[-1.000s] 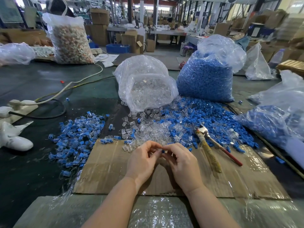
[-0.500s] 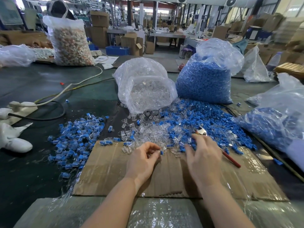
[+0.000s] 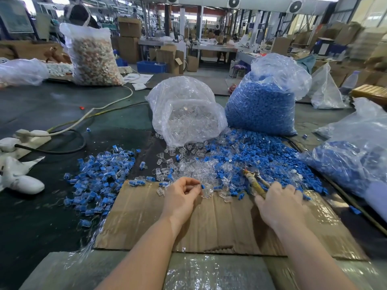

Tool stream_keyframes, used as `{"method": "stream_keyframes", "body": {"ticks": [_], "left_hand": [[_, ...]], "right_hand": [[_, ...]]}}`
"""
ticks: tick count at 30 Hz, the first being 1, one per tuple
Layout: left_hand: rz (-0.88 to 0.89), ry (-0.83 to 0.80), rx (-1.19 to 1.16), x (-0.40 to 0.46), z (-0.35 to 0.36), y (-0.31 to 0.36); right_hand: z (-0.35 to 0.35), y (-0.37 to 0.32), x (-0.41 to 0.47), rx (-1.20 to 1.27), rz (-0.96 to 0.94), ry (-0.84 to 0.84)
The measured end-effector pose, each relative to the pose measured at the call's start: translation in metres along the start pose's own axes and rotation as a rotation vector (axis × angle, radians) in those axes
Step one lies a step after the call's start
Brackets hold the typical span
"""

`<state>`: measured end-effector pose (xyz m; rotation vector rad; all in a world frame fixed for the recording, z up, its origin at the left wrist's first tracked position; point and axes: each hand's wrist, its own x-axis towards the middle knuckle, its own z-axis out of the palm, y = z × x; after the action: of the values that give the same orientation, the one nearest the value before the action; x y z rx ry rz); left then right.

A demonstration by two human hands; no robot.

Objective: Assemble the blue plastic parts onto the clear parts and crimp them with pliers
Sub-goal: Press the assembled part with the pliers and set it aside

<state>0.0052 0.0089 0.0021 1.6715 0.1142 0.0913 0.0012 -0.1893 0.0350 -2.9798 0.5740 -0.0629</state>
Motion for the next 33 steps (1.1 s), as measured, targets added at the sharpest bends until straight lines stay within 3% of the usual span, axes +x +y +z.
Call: {"method": "stream_keyframes", "body": {"ticks": [2, 6, 9, 13, 33], "left_hand": [[-0.056, 0.014, -0.099, 0.002, 0.0, 0.001], [-0.135, 0.071, -0.249, 0.009, 0.002, 0.005], [-0.162, 0.101, -0.262, 0.012, 0.002, 0.006], [-0.175, 0.135, -0.261, 0.012, 0.001, 0.007], [-0.2, 0.144, -0.185, 0.015, -0.001, 0.008]], "right_hand": [[-0.005, -0.006, -0.006, 0.101, -0.132, -0.038], [-0.019, -0.024, -0.021, 0.459, -0.312, -0.347], [-0.025, -0.033, -0.031, 0.654, -0.315, -0.541], [-0.03, -0.034, -0.035, 0.699, -0.285, -0.69], [-0.035, -0.033, -0.033, 0.721, -0.294, -0.867]]}}
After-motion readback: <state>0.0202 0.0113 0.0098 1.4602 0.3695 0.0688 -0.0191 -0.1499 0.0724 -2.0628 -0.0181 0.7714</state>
